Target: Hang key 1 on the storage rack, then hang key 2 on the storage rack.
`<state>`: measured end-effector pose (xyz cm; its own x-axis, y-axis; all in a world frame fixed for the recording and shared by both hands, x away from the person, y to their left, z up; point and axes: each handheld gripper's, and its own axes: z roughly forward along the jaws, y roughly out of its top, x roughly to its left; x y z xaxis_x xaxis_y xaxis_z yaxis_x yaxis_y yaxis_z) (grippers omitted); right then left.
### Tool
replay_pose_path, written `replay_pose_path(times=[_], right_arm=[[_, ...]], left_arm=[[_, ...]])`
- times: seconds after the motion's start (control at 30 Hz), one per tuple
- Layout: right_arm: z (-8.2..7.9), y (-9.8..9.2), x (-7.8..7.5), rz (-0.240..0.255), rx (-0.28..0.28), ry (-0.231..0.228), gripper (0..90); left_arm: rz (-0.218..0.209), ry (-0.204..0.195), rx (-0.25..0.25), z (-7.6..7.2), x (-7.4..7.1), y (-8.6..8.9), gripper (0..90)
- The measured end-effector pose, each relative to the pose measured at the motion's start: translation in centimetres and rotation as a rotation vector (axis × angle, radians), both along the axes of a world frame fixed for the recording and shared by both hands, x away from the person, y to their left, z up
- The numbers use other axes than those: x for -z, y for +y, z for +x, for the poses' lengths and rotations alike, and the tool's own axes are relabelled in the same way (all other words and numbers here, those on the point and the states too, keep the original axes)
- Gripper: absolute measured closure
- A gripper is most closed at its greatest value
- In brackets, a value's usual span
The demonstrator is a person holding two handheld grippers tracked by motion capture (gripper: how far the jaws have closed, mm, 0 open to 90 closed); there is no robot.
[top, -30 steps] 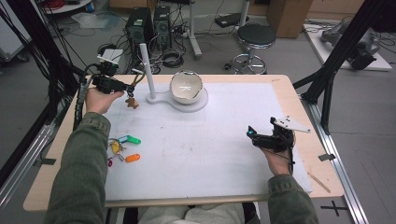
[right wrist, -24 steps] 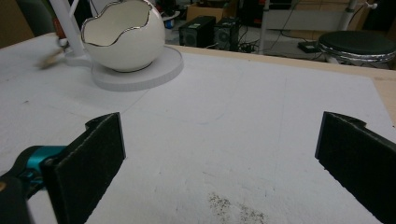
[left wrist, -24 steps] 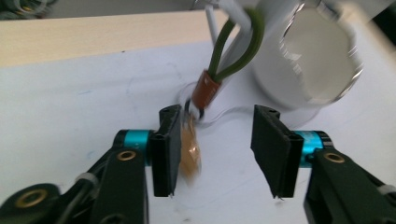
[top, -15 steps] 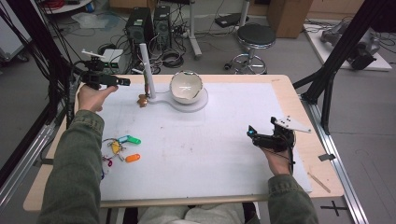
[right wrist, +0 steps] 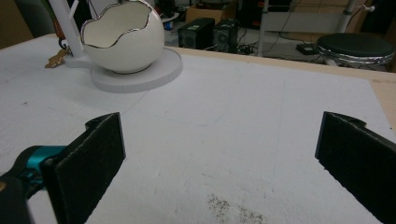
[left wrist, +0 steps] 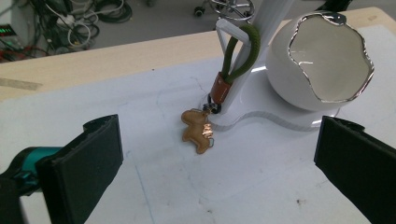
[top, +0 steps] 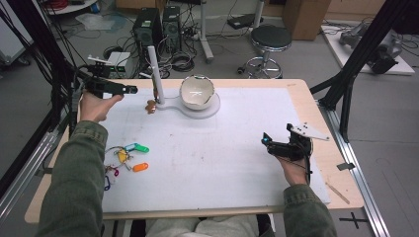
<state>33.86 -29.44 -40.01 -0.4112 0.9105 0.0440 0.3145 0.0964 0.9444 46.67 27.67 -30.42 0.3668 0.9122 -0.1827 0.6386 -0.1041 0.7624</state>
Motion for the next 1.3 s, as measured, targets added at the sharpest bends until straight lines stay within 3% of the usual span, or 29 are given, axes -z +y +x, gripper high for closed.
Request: replay_pose_path(times=[0.3,0.5,0.6,1.0,1.3], right_arm=[[0.0,0.0,0.0,-0.002,0.0,-0.005,0.5],[-0.1,0.0,0.0,0.002,0.0,-0.001,0.5],[0.0,0.0,0.0,-0.001,0.001,-0.004,0.5],[0.1,0.1,0.0,-0.003,-0.004,0.0,0.5],[0.0,0.1,0.0,0.001,-0.003,-0.004,0.5]], left_arm=[[0.032,-0.002,0.025,-2.1,0.6,0.1,1.6],[0.018,-0.018,0.029,-3.3,0.8,0.0,1.6],[0.04,-0.012,0.035,-3.9,1.1,-0.2,1.6],[0.038,-0.026,0.037,-6.0,1.2,-0.3,1.6],[0.032,-0.009,0.032,-7.1,2.6,-0.3,1.6]])
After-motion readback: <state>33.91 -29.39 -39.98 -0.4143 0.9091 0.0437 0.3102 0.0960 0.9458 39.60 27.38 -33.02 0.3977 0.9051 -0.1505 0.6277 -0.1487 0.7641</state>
